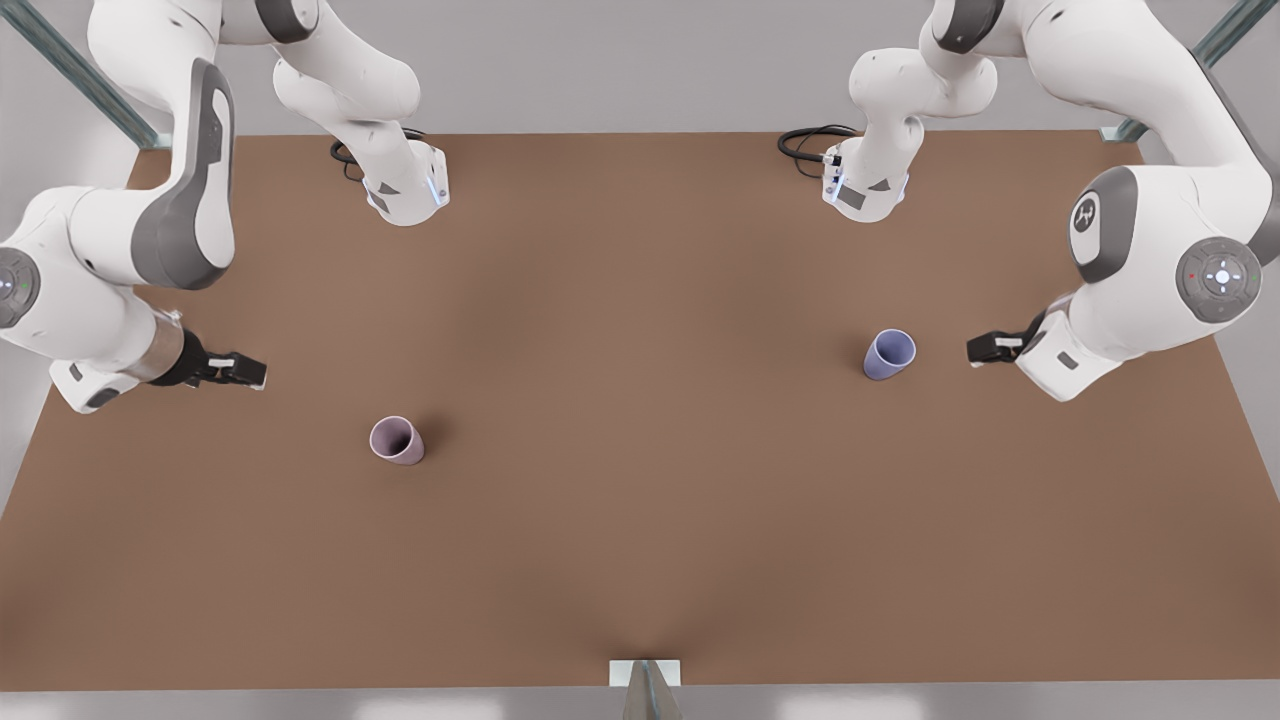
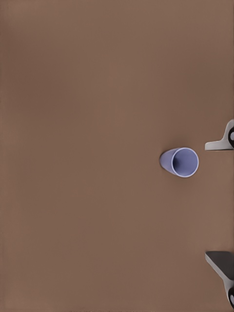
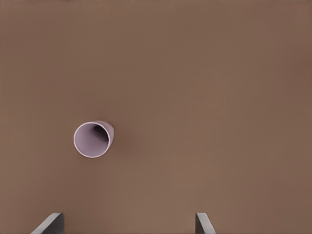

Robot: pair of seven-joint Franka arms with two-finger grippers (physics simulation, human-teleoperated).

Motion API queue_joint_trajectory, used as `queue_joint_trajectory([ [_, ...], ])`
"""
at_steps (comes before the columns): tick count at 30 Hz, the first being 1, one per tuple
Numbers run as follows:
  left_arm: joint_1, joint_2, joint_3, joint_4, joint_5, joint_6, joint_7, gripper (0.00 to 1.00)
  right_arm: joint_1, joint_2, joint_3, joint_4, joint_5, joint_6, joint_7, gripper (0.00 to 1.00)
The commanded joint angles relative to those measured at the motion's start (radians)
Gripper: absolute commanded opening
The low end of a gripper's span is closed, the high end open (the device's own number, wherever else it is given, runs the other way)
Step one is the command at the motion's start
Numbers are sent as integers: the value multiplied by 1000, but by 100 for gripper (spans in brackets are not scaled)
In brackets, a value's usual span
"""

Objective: Stack the cups, with the pink cup at the bottom and the purple cup at the top

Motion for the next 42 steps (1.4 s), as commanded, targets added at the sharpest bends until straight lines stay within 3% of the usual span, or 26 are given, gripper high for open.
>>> queue_joint_trajectory([
  [1, 0, -1, 0, 1, 8, 53, 5, 100, 6, -2, 0, -2, -1, 83, -38, 100],
  [6, -2, -2, 0, -16, 3, 50, -2, 100, 34, 24, -15, -60, 42, 134, -46, 100],
  [13, -2, 1, 3, -35, 0, 40, 2, 100, 60, 55, -15, -339, 43, 490, -61, 100],
  [21, 3, 19, 6, -36, 5, 40, 1, 100, 101, 210, -13, -315, 77, 649, -52, 100],
  [28, 5, 36, 6, -36, 5, 39, 1, 100, 101, 184, -13, -476, 77, 803, -58, 100],
  [39, 5, 48, 6, -36, 5, 39, -1, 100, 114, 236, -12, -548, 77, 921, -59, 100],
  [42, 5, 48, 6, -36, 5, 40, -1, 100, 118, 244, -12, -545, 77, 921, -59, 83],
])
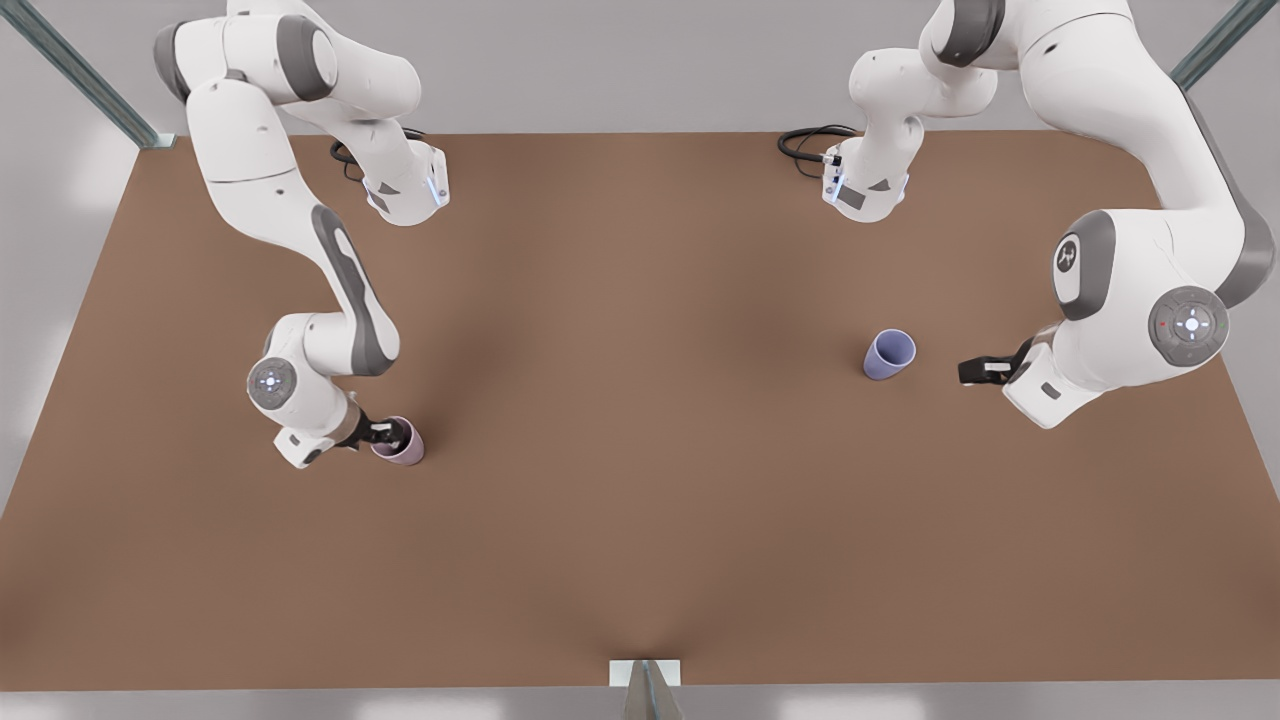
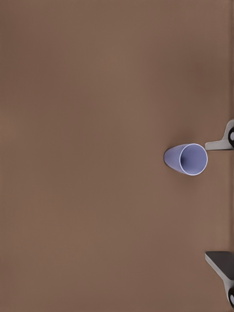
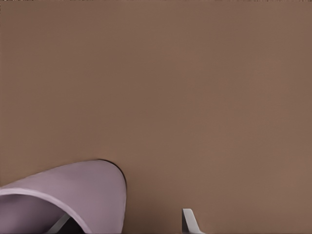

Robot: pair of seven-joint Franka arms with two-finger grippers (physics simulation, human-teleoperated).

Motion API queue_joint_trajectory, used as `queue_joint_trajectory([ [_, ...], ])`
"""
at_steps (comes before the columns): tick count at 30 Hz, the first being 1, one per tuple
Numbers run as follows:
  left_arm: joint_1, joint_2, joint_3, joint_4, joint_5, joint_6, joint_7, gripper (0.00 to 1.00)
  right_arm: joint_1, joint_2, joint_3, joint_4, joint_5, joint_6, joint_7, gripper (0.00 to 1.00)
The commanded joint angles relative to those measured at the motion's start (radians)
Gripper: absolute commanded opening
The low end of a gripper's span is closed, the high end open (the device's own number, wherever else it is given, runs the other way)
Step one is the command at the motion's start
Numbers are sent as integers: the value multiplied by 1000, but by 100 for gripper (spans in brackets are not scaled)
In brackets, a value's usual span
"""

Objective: Stack the cups, with the pink cup at the bottom and the purple cup at the top

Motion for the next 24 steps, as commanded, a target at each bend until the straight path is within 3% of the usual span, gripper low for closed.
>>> queue_joint_trajectory([
  [1, 0, 0, 0, 0, 1, -1, -1, 100, 2, 3, 0, 0, 1, 45, -12, 72],
  [5, 0, 0, 0, 0, 1, -8, -4, 100, 3, 3, 1, 6, 1, 37, -17, 38],
  [9, 2, 3, 0, 0, -3, -8, -3, 100, 5, 0, 2, 17, 0, 30, -9, 30],
  [10, 0, 3, 0, 0, -4, -8, -3, 100, 5, 1, 4, 23, 0, 20, -8, 21],
  [15, 3, -21, 15, -44, -38, 17, 4, 100, 28, -26, 10, 40, 1, 16, -18, 21],
  [19, 3, -92, 15, -196, -47, 117, 4, 100, 217, -36, 5, 187, 120, -99, 222, 21],
  [23, 3, -121, 15, -256, -47, 163, 7, 100, 486, 143, 10, 590, 89, -320, 726, 21],
  [24, 5, -130, 15, -277, -47, 170, 8, 100, 542, 260, 14, 800, 14, -445, 885, 21],
])
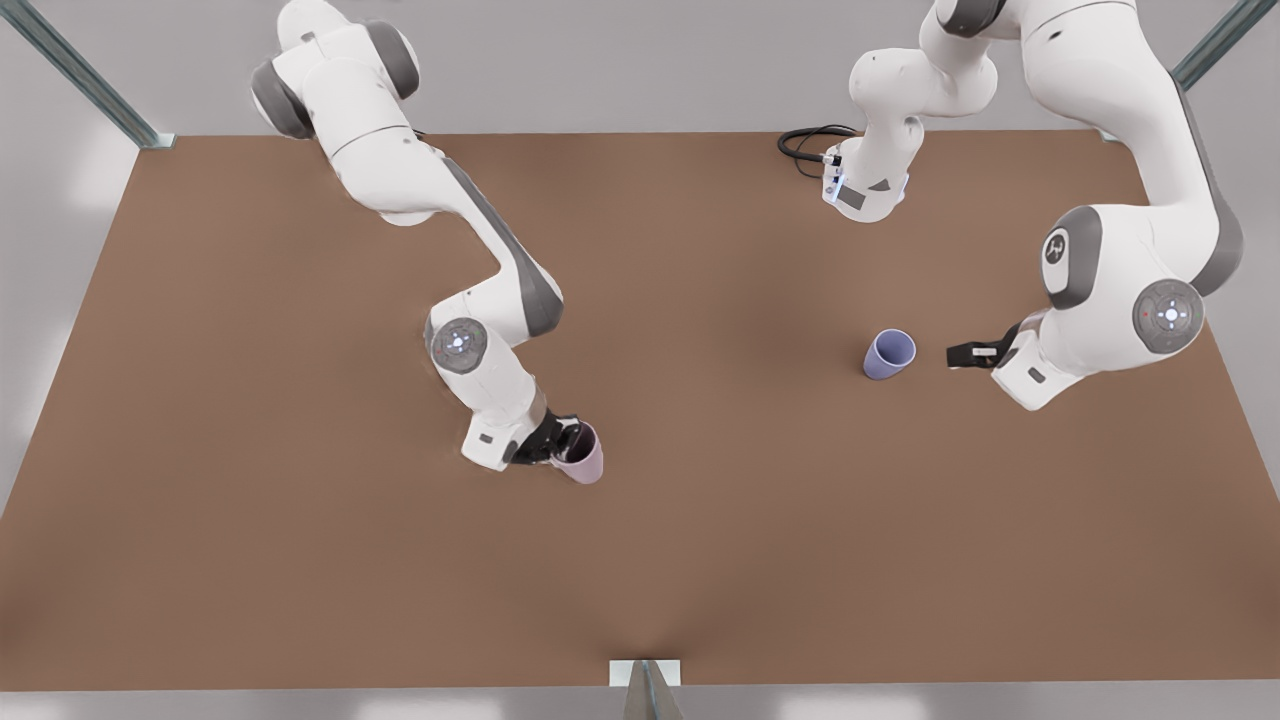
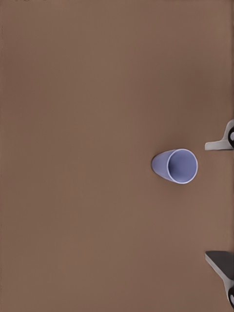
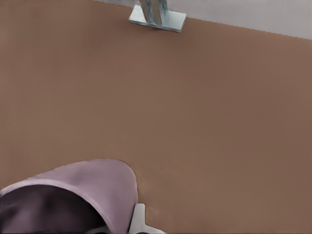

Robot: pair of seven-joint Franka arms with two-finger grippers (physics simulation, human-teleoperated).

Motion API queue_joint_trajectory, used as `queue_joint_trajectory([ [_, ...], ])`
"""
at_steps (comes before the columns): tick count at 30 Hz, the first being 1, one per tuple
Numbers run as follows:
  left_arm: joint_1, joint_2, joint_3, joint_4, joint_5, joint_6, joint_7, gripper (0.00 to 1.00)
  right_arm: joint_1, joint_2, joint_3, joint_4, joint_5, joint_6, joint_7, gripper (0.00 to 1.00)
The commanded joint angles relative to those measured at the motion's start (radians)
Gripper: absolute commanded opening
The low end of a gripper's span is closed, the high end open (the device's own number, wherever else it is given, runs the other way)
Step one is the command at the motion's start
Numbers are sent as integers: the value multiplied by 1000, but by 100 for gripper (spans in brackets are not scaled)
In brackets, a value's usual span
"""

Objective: Stack the cups, with the pink cup at the bottom and the purple cup at the top

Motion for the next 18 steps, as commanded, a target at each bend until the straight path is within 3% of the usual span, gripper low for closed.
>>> queue_joint_trajectory([
  [1, 0, -18, 3, -30, -2, 72, 8, 100, 81, 112, 2, 203, -64, -305, 757, 21],
  [4, -5, -171, 3, -357, -2, 350, 12, 100, 232, 340, -12, 427, -66, -310, 990, 21],
  [7, -29, -223, 2, -601, -4, 648, 2, 100, 296, 378, -40, 429, -67, -310, 1021, 21],
  [11, -29, -240, 2, -796, -28, 861, 12, 100, 310, 415, -53, 432, -67, -291, 1052, 21],
  [14, -29, -231, 2, -825, -28, 864, 12, 100, 319, 416, -52, 429, -67, -278, 1055, 21],
  [15, -29, -223, 2, -839, -28, 866, 12, 100, 319, 416, -53, 426, -67, -271, 1055, 24],
  [18, -29, -216, 3, -883, -28, 899, 12, 100, 319, 415, -53, 426, -66, -271, 1055, 58],
])
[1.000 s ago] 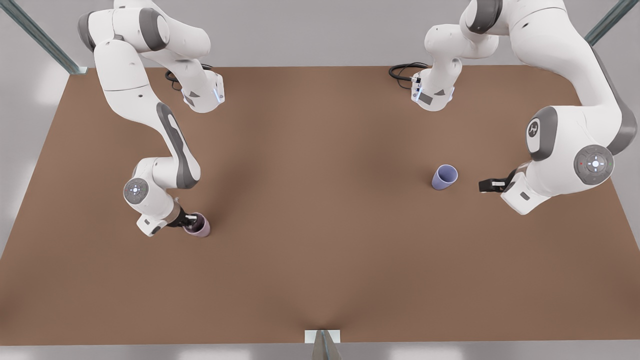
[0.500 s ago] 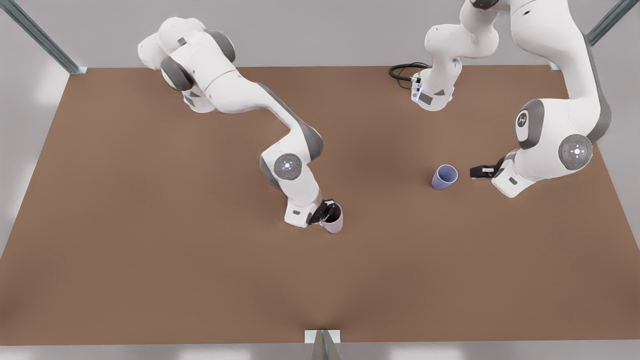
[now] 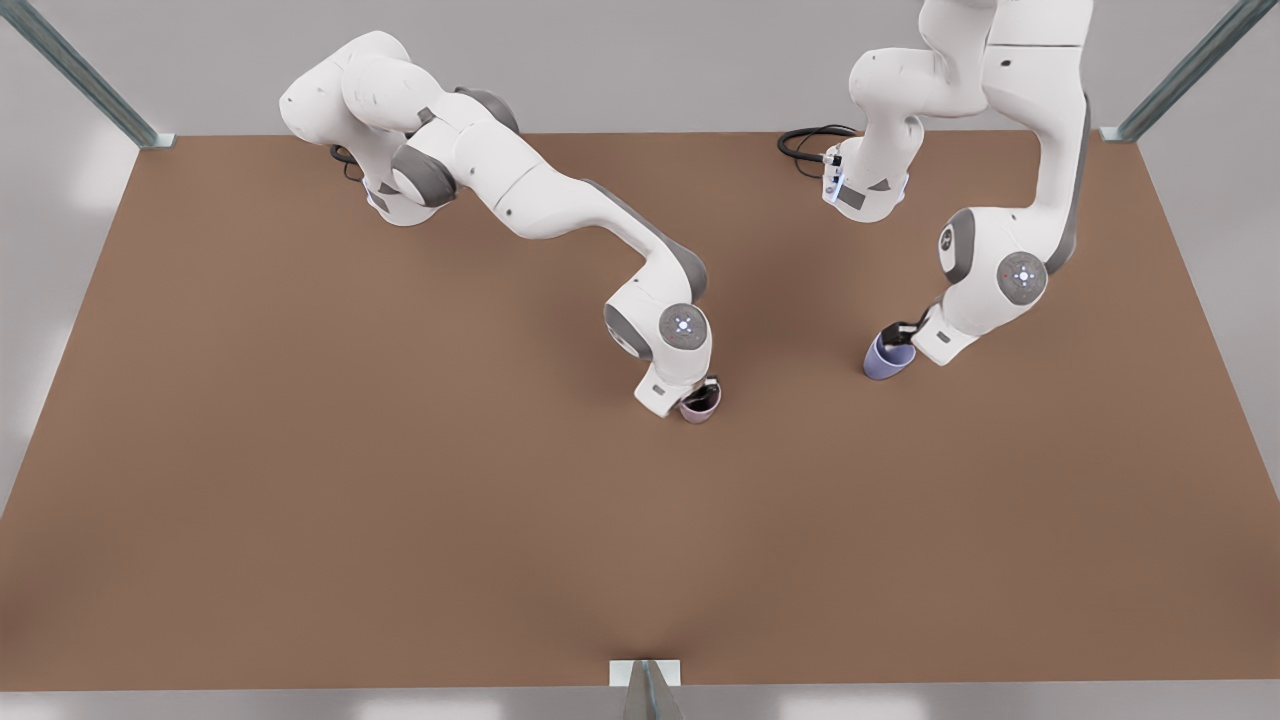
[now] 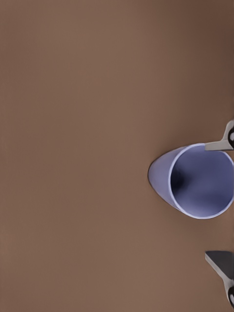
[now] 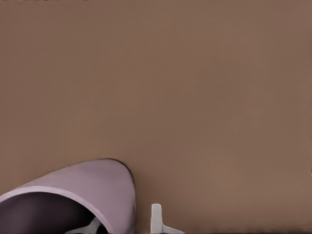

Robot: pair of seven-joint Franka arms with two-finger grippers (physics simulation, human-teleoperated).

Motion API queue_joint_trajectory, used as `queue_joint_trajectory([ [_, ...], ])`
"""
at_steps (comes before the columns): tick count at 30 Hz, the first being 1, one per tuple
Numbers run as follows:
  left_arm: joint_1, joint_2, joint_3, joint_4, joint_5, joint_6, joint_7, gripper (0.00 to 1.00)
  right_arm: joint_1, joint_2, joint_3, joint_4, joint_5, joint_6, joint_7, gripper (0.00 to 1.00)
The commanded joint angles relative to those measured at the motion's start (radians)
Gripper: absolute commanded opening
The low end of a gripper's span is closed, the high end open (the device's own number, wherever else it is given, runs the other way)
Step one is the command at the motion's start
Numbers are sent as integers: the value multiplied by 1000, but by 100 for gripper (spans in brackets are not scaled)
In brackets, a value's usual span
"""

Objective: Stack the cups, with the pink cup at the bottom and the purple cup at the top

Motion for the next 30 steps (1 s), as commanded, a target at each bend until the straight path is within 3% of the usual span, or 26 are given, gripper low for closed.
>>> queue_joint_trajectory([
  [1, -8, 9, 1, -19, 2, 126, 4, 100, -2, -4, -2, -1, 6, -2, 406, 71],
  [6, -8, 23, 21, -25, 3, 123, 5, 100, -9, -90, -3, -122, 13, 58, 402, 75],
  [13, -8, 34, 49, -28, 6, 122, 24, 100, -12, -154, 0, -144, 28, 52, 402, 75],
  [18, -8, 38, 49, -28, 6, 123, 24, 100, -88, -298, 0, -182, 39, -33, 361, 79],
  [19, -8, 38, 49, -37, 6, 128, 24, 100, -105, -337, -12, -234, 37, -33, 229, 79],
  [20, -8, 40, 49, -39, 6, 128, 25, 100, -188, -427, -15, -302, 5, -33, 80, 91],
  [21, -8, 46, 49, -39, 6, 128, 24, 100, -251, -556, -12, -458, -18, -19, -124, 94],
  [22, -8, 58, 49, -39, 6, 131, 24, 100, -324, -619, -9, -494, -20, -48, -258, 100],
  [23, -8, 64, 49, -39, 6, 131, 24, 100, -446, -714, -5, -576, -20, -66, -422, 100],
  [24, -8, 66, 52, -39, 6, 129, 24, 86, -542, -818, -3, -659, -21, -98, -575, 100],
  [26, -8, 84, 53, -39, 6, 131, 24, 59, -711, -880, 35, -659, -23, -197, -819, 100],
  [28, -8, 93, 53, -37, 6, 134, 24, 51, -844, -887, 48, -632, -26, -247, -773, 100],
  [30, -8, 107, 52, -37, 6, 148, 22, 51, -956, -904, 100, -652, -26, -250, -735, 100],
])
